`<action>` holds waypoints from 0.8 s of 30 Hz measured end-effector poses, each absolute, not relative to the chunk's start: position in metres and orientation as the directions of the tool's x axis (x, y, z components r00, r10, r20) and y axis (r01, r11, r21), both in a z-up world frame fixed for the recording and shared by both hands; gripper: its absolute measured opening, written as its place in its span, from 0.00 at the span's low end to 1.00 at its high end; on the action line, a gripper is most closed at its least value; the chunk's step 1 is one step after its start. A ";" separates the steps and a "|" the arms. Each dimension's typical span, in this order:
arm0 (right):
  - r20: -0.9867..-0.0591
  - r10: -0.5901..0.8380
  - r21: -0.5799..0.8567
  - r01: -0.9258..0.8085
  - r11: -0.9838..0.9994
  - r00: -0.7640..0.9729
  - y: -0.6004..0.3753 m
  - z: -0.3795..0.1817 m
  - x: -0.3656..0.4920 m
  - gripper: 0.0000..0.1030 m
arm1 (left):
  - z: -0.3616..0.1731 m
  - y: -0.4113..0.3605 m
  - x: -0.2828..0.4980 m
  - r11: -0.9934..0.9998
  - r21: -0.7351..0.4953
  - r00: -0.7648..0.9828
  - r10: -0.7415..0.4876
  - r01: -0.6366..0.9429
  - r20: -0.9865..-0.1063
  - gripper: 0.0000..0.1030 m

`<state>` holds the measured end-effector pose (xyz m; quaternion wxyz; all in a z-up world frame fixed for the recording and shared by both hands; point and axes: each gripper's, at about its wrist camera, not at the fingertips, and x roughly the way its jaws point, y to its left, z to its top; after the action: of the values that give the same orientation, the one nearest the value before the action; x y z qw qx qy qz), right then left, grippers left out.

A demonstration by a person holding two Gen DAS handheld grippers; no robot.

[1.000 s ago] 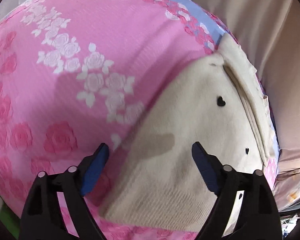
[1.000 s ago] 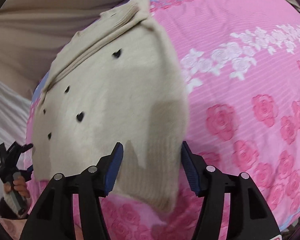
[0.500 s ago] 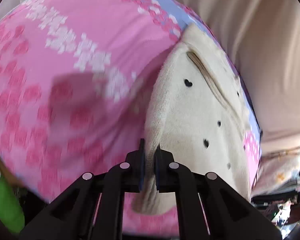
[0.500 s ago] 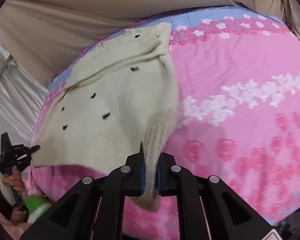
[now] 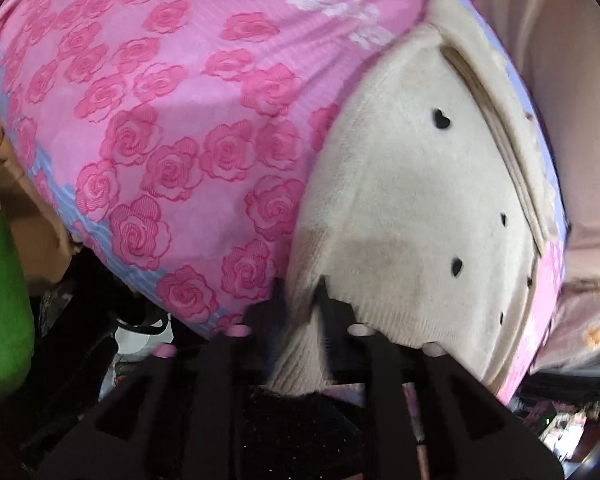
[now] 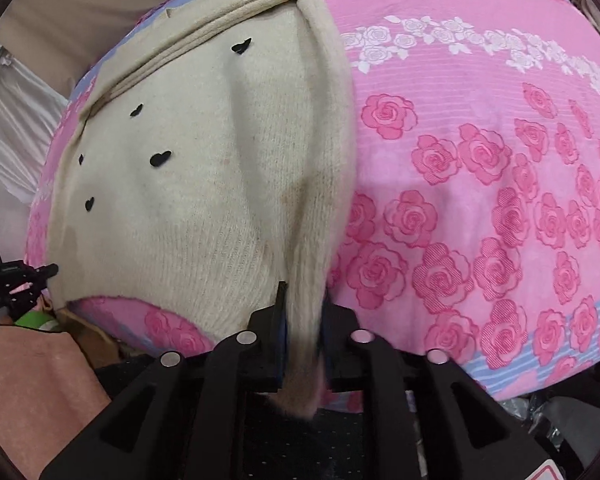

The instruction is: Fold small clothes

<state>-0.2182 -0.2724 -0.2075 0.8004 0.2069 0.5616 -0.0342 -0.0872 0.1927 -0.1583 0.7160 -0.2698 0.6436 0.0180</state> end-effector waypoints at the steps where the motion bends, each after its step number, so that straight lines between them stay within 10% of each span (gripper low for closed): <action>1: -0.913 0.191 0.303 0.286 0.909 0.361 -0.274 -0.208 -0.218 0.22 | -0.161 0.193 -0.087 0.838 -0.379 0.179 -0.334 -0.393 -0.925 0.40; 5: -0.899 0.256 0.365 0.284 0.887 0.354 -0.277 -0.210 -0.219 0.25 | -0.159 0.188 -0.085 0.828 -0.376 0.169 -0.336 -0.416 -0.926 0.43; 7: -0.885 0.296 0.402 0.272 0.874 0.359 -0.280 -0.210 -0.220 0.12 | -0.161 0.183 -0.081 0.828 -0.399 0.128 -0.381 -0.393 -0.916 0.08; 24: -0.530 0.260 0.574 0.115 0.811 0.807 -0.361 -0.016 -0.118 0.08 | 0.045 0.175 0.054 0.820 -0.558 0.547 -0.413 -0.124 -0.728 0.05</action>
<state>-0.1178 -0.3612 -0.0164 0.9004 0.3050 0.3077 0.0402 0.0536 0.1753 0.0450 0.8314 -0.2869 0.4679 -0.0869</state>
